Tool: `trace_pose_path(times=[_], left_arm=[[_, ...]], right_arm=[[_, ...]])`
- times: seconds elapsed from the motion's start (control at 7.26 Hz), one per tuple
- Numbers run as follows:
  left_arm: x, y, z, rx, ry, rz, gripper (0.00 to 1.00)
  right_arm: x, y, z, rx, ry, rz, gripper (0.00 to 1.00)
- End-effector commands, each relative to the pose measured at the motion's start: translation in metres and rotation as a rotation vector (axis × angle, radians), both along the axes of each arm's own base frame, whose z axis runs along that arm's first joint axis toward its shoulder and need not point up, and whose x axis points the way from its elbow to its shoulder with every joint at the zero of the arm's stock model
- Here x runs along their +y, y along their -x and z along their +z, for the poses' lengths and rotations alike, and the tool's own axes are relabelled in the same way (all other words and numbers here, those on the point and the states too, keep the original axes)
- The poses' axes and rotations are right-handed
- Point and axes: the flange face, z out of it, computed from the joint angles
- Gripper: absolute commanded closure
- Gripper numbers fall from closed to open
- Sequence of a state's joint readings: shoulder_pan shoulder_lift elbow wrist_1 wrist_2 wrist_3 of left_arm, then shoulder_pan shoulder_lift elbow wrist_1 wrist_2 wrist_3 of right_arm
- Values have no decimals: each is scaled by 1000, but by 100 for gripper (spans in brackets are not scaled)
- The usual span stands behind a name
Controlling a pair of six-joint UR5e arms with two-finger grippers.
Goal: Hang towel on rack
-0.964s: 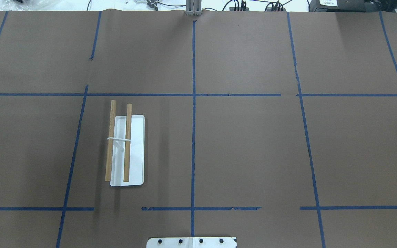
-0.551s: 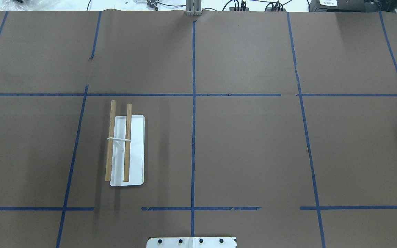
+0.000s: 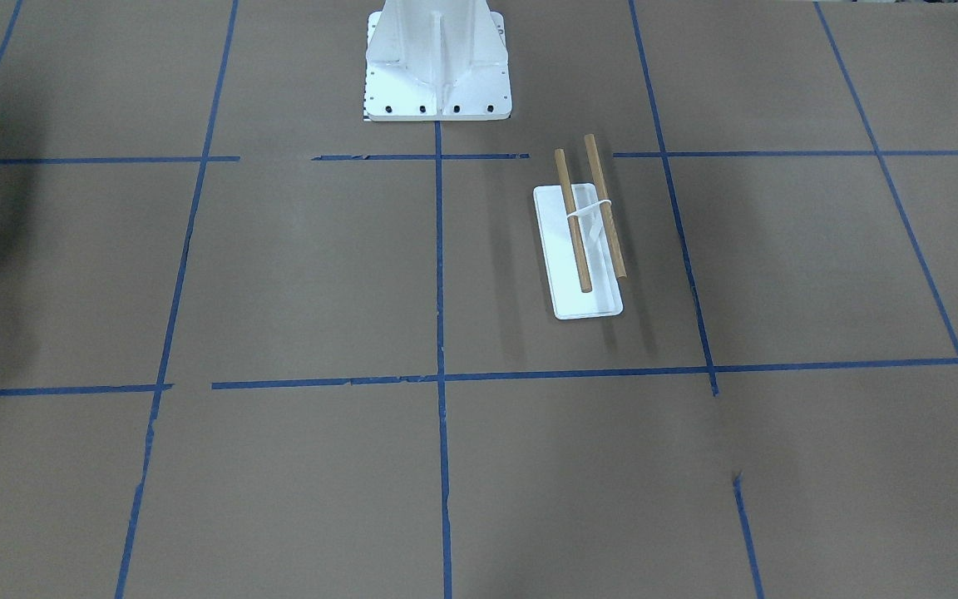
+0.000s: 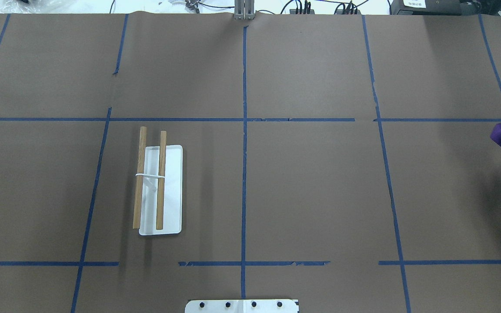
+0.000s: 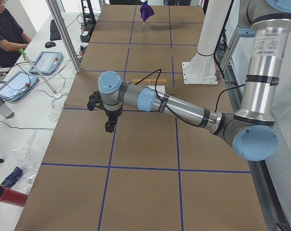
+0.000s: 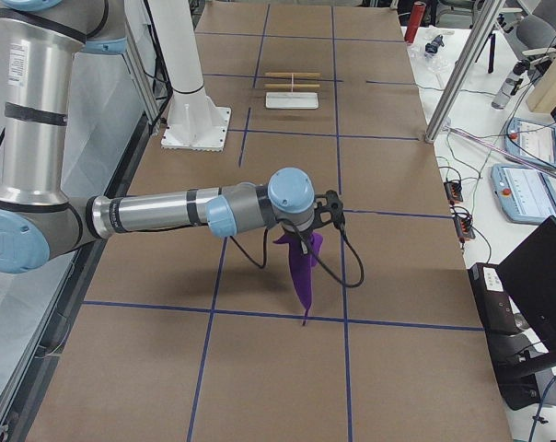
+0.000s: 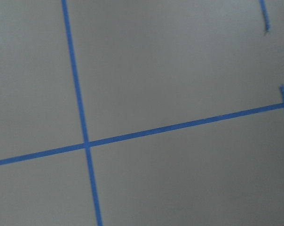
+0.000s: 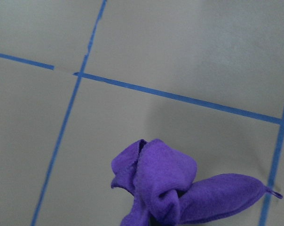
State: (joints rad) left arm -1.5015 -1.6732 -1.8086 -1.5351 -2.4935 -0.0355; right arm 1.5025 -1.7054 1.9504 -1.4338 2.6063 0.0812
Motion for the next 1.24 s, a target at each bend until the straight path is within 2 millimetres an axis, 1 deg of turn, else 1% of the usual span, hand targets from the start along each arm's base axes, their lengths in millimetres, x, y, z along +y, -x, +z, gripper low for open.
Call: trace_pose_path(times=[0.0,0.14,0.28,0.41,0.55,0.69,0.83,0.96,1.1], left_arm=[[-11,-23,-66,140,87,-78,0],[-19,-58,-104,181,170,-113,0],[-29,-91,-146,221,250,-145,0],[-34,-119,-174,245,326,-157,0],[-37,-157,-207,273,431,-167,0],[-28,-206,-252,310,513,-144,0],[-23,-243,-272,352,636,-173,0],[-15,-260,-280,429,689,-179,1],[0,-288,-285,470,789,-165,2]], right_arm=[[-30,57,-126,-85,-39,-25,100],[-43,93,-179,-122,-46,-51,100],[-49,138,-232,-163,-29,-88,100],[-49,172,-277,-197,-23,-116,100],[-41,215,-309,-215,-21,-172,100],[-33,249,-336,-216,-42,-184,100],[-22,284,-361,-212,-77,-192,100],[-11,308,-375,-211,-120,-199,100],[-4,327,-391,-217,-147,-210,100]])
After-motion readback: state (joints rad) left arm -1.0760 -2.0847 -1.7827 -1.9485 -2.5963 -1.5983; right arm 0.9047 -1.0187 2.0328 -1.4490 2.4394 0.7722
